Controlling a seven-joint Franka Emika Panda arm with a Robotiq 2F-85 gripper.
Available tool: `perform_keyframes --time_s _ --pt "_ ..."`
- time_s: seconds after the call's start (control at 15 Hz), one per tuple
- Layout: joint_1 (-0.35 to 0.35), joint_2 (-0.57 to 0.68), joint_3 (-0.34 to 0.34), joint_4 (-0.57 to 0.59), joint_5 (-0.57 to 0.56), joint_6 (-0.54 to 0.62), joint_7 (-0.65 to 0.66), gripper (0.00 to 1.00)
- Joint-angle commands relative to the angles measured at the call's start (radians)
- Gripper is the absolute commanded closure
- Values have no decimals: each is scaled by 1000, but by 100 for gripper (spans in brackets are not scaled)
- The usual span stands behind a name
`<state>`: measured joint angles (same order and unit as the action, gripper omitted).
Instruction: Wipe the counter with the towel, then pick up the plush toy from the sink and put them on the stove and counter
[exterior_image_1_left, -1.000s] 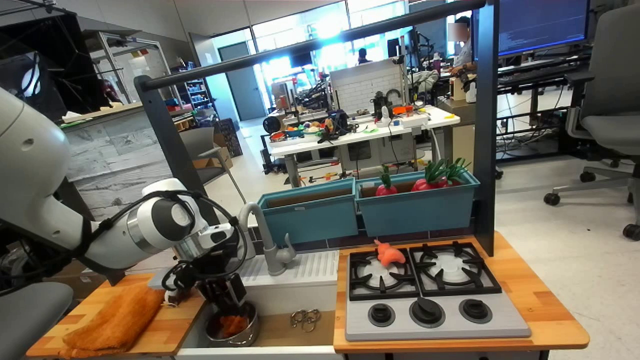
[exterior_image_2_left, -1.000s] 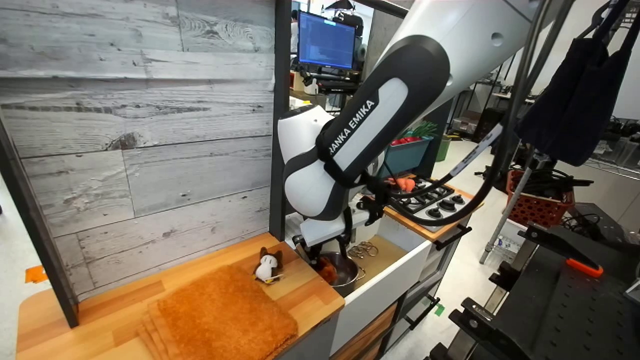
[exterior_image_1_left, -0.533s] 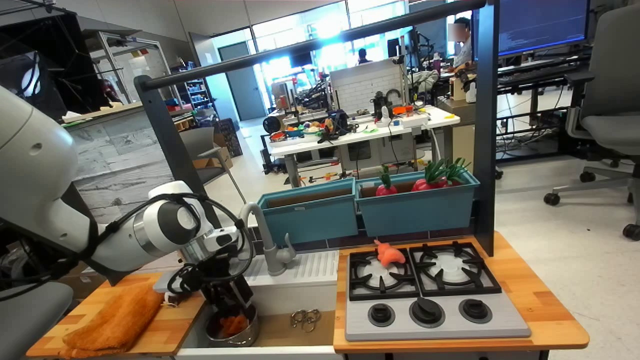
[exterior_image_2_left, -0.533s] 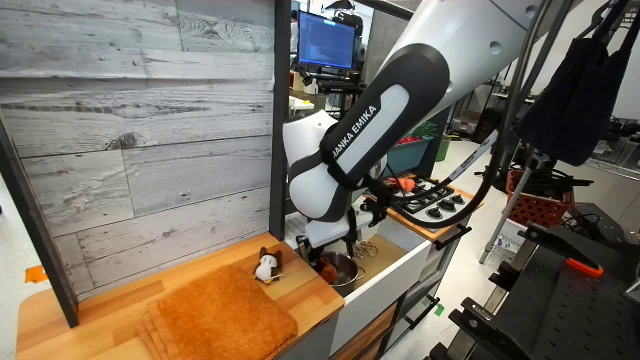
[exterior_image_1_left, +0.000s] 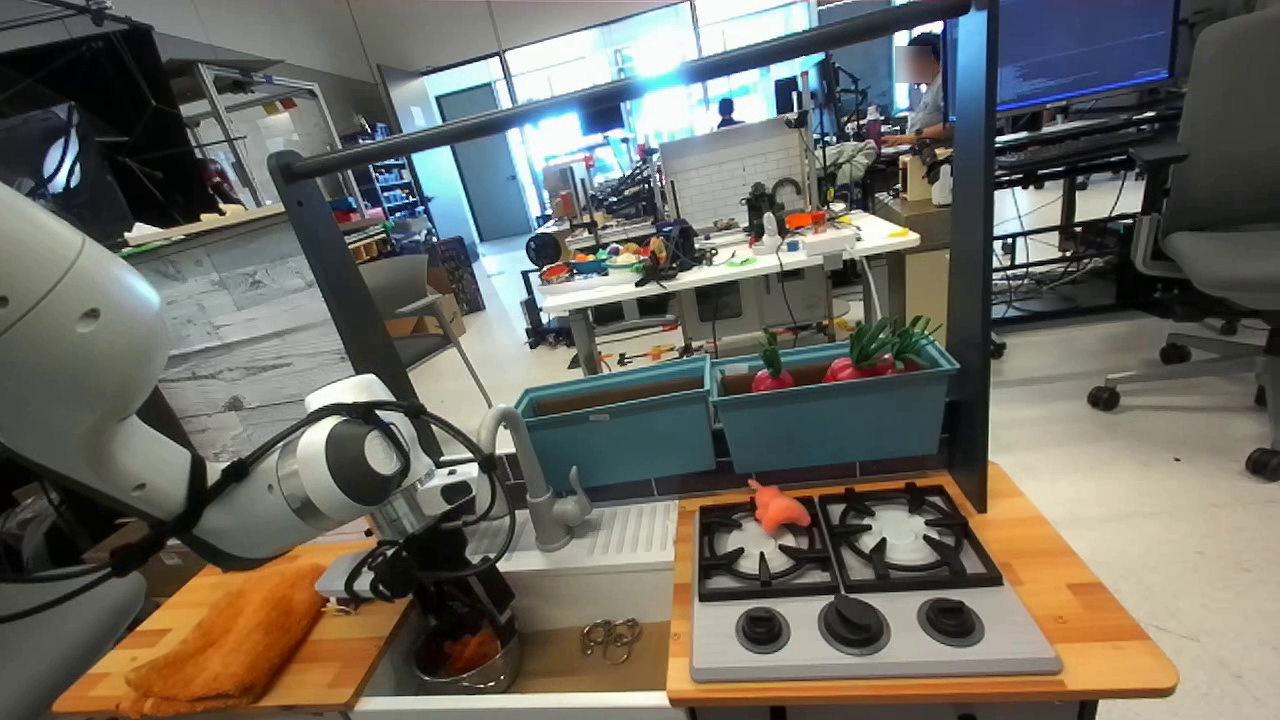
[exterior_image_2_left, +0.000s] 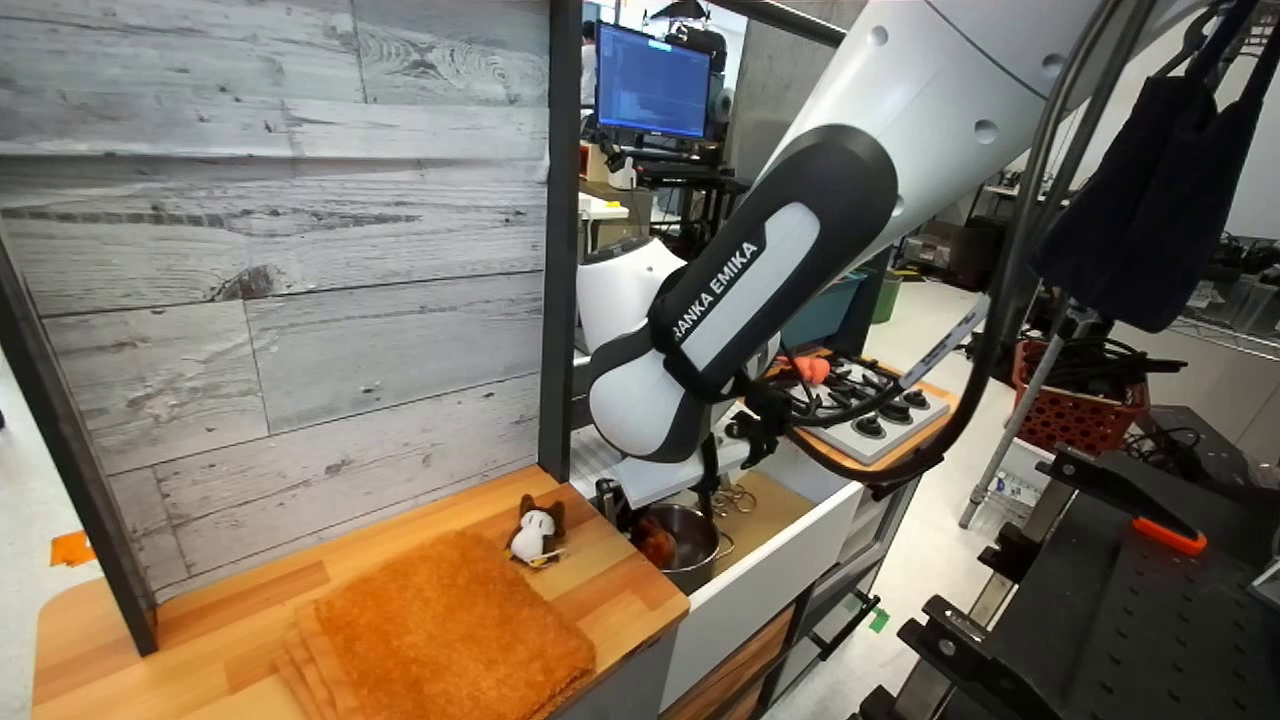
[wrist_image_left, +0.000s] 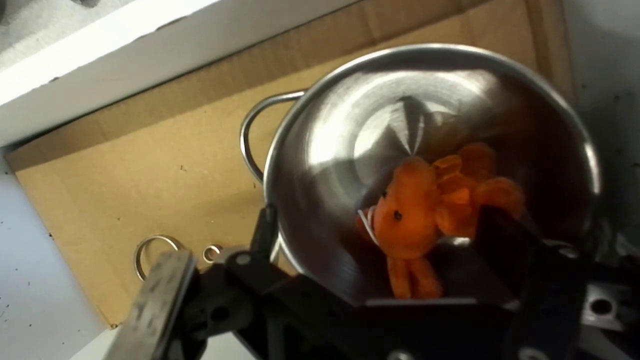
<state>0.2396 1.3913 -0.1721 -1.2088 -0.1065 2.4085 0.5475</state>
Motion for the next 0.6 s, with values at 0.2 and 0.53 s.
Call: perform_keyframes --time_s 0.2,0.53 --pt "7 31 50 53 15 49 -19 48" --pt "11 63 47 88 31 26 -37 26"
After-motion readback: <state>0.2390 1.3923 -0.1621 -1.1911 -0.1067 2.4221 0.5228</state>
